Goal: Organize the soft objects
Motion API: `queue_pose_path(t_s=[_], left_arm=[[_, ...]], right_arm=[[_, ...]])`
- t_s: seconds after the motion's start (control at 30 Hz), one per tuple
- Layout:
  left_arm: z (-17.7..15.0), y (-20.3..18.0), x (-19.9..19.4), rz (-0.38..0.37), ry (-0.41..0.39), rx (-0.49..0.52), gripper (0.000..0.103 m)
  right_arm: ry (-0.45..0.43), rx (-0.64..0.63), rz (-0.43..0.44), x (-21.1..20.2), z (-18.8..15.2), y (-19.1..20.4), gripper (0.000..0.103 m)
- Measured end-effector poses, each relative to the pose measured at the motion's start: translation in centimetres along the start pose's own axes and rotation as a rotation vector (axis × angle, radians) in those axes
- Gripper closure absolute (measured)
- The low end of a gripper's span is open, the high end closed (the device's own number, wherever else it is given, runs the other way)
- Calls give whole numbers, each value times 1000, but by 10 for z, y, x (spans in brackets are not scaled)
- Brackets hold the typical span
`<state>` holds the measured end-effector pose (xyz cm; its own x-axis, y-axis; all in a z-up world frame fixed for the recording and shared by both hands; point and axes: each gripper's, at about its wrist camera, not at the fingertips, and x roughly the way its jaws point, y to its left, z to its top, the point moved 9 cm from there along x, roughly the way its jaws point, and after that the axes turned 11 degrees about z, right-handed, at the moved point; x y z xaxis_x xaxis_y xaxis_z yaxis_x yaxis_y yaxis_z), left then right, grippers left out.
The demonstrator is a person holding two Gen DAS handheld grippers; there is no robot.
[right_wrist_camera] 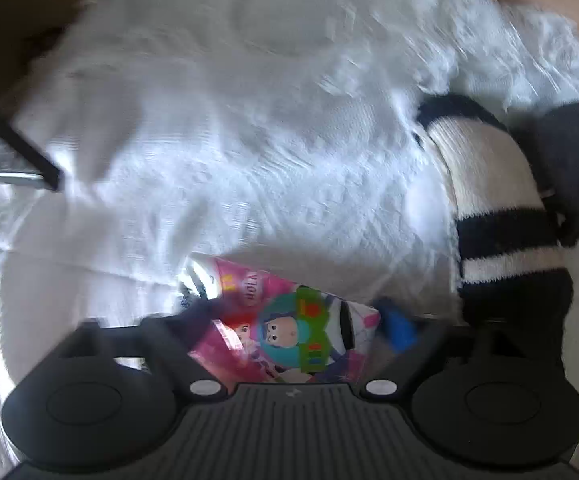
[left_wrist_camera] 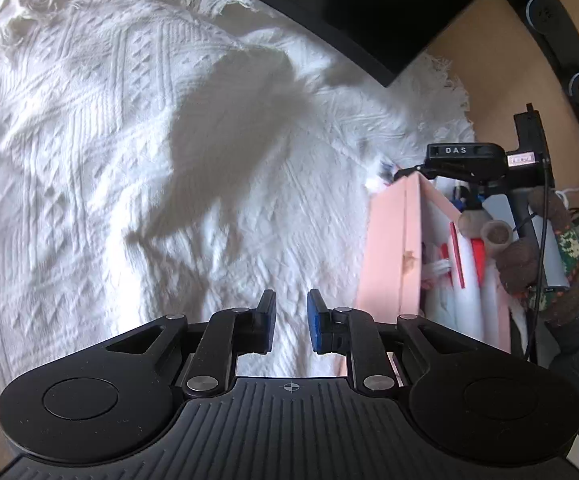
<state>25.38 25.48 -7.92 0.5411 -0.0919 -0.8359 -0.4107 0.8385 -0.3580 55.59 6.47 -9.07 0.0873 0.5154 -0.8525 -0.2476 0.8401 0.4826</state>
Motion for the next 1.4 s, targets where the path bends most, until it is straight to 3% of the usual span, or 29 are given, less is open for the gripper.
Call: queue_pose_path(t_s=[0.03,0.13,0.27,0.47,0.67,0.83,0.93,1.1,1.2,1.3,1.4], left_arm=[[-3,-4,-3,-15,-3,15,85],[-13,-23,-9,-79,0,106,85],[-41,-52,-13,-173,55,284,85],[-89,-71,-7,-244,162,461,85],[-124,-108,3,-322,204,645,84],[-145,-129,9,-349,173,750,84],[-159,-141,11,-361,177,786,84],[-179,-158,5,-365,148,811,84],[-189,-166,5,-363,154,796,84],[-189,-179,9,-344,141,711,84],[-186,-207,20,-299,108,604,84]], right_arm=[[-7,-11,3,-4,1,1,61],[-52,-38,27,-25,1,5,77],[-175,-49,33,-66,8,3,83],[-376,-20,-74,-149,-2,-38,83],[-554,-62,-355,-231,-76,-76,83],[-556,30,-403,-254,-174,-93,83],[-521,138,-378,-244,-234,-103,83],[-489,266,-188,-217,-303,-107,84],[-449,268,-80,-201,-319,-108,84],[-409,240,0,-189,-331,-108,81],[-390,134,12,-185,-333,-105,62]])
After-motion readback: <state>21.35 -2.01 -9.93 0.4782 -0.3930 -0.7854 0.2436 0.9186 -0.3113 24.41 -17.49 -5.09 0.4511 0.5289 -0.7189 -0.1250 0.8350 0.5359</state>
